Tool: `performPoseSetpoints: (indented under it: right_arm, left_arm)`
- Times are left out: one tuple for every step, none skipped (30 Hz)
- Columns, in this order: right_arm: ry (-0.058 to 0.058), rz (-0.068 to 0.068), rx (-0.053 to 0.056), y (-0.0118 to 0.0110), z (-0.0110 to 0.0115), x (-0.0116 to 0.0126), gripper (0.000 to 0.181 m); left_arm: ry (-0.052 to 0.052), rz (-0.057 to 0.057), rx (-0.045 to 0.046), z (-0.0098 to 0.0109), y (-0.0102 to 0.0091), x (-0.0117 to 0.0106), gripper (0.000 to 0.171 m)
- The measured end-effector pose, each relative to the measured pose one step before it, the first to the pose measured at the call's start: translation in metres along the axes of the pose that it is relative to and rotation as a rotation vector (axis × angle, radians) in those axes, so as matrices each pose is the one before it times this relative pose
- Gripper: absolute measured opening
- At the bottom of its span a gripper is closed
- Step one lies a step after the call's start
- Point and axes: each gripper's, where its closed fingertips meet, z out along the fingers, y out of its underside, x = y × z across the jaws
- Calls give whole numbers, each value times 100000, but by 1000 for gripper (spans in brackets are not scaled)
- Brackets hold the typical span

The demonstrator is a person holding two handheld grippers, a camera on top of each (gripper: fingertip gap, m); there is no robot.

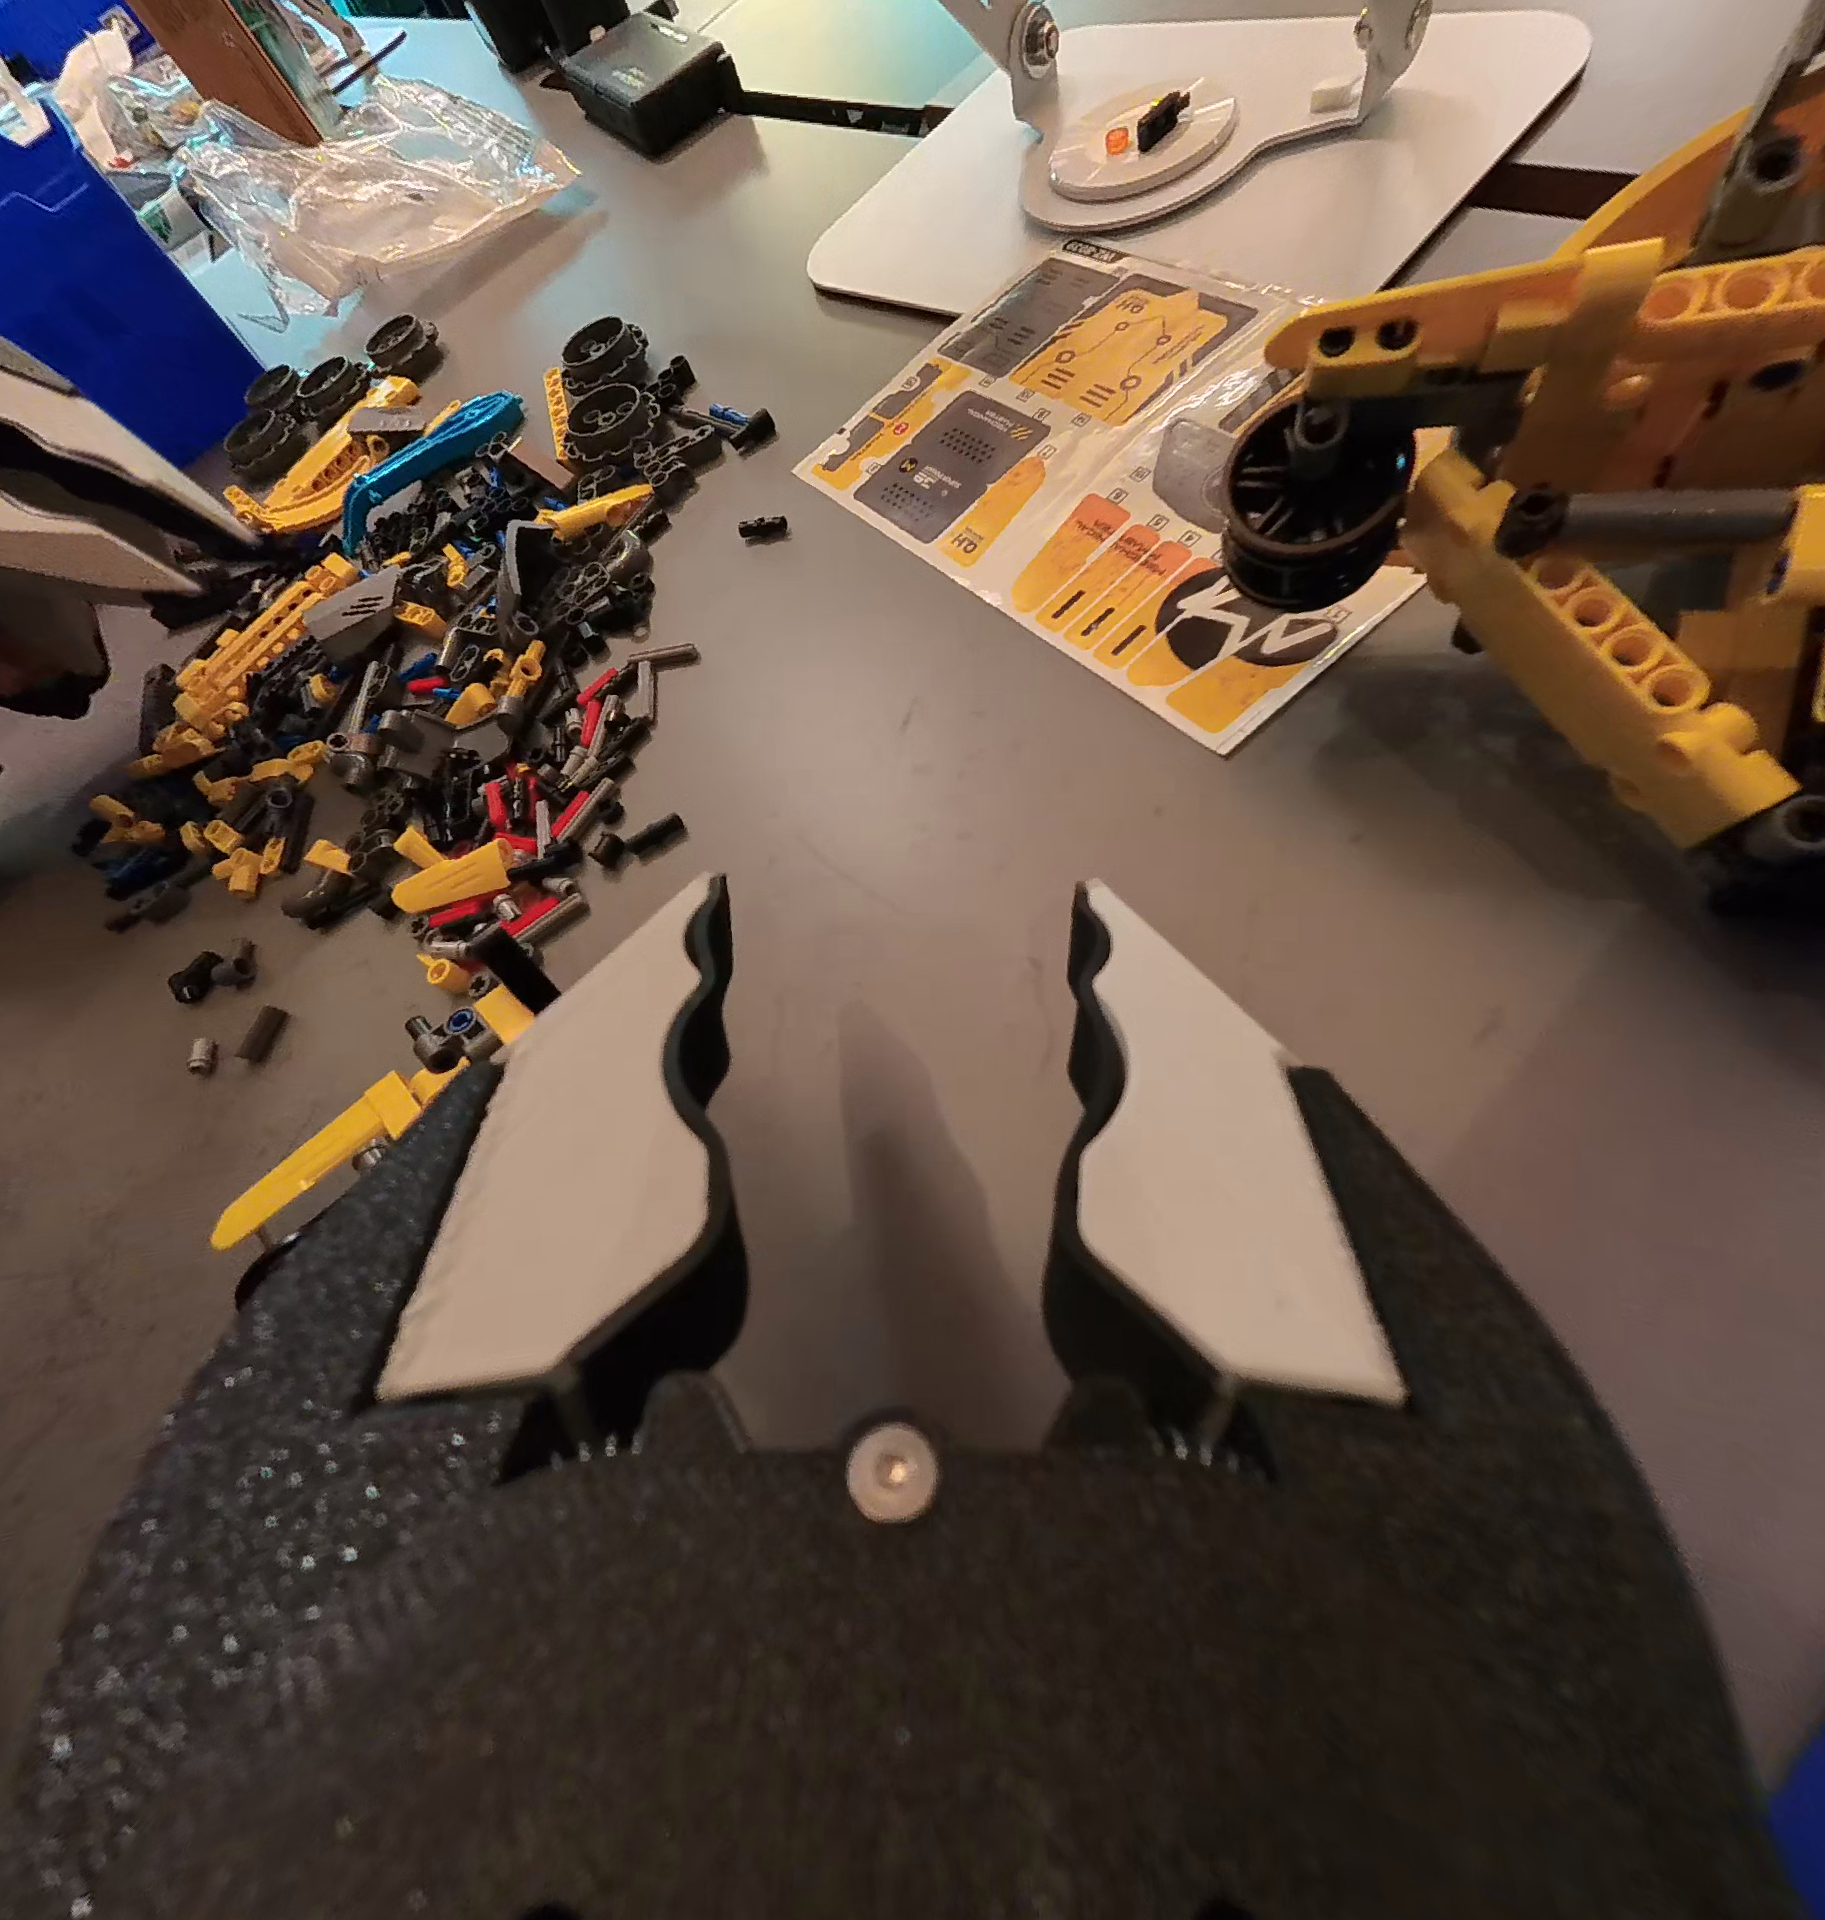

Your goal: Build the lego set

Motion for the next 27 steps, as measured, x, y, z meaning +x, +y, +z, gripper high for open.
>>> performPoseSetpoints:
  right_arm:
    - [5,12,-5,-3,8,-4,65]
    - [-4,-30,2,-4,-7,-10,65]
    - [34,-58,-32,1,6,5,65]
    - [18,-57,-59,9,3,-6,65]
    - [-17,4,-80,15,8,-3,65]
    - [-18,-3,-41,2,6,-6,65]
    - [-13,-17,6,-1,0,-1,65]
    - [-24,11,1,0,0,-4,65]
    - [-27,17,11,-2,-6,7,65]
    - [-31,48,-14,-2,1,1,65]
    - [-63,85,-30,8,5,-3,65]
    - [-66,43,30,-5,-5,0,65]
    - [-26,3,15,-2,1,-4,65]
    - [-3,-32,-5,5,-2,-7,65]
    - [-45,51,3,-4,9,-13,65]
    - [-401,275,-23,11,18,-64,65]
    - [-636,431,-40,17,24,-96,65]
    - [-614,423,-96,21,21,-83,65]
    - [-131,197,-78,14,16,-12,65]
    - [12,68,29,-5,-5,9,65]
    - [39,43,78,-11,-2,15,65]
    - [125,-65,54,-3,-13,5,65]
    - [180,-224,-13,3,5,-5,65]
    - [162,-316,-168,18,18,-20,65]
    - [212,-367,-263,35,25,-10,65]
    - [287,-406,-280,33,39,-12,65]
    - [273,-406,-278,36,30,-11,65]
  left_arm:
    - [366,-232,-228,73,63,62,13]
    - [341,-373,-101,46,34,30,13]
    - [142,-349,30,37,23,-11,14]
    - [48,-360,22,25,20,-16,14]
    - [84,-283,-44,33,23,-13,14]
    - [-8,-117,-65,40,28,-8,15]
    - [-132,-52,-185,33,35,-20,15]
    - [-125,-30,-270,44,49,-19,16]
    - [-16,10,-257,49,49,15,17]
    - [80,-19,-285,64,56,32,17]
    - [134,26,-237,79,37,63,18]
    - [138,141,-269,85,62,65,19]
    - [130,150,-484,106,82,62,20]
    - [37,145,-513,92,92,46,20]
    - [1,182,-432,75,79,29,21]
    - [37,199,-392,62,61,42,21]
    - [-81,154,-311,56,52,12,22]
    - [-166,105,-276,31,48,-14,23]
    - [-136,86,-240,33,43,-8,23]
    - [-45,10,-154,24,25,-5,24]
    - [69,-78,-128,15,15,11,24]
    - [113,-60,-76,17,21,19,25]
    - [81,-16,-106,27,18,15,25]
    - [22,-1,-186,27,28,14,25]
    - [6,8,-240,28,44,9,25]
    - [13,39,-248,38,42,24,26]
    - [-17,99,-211,36,38,8,26]
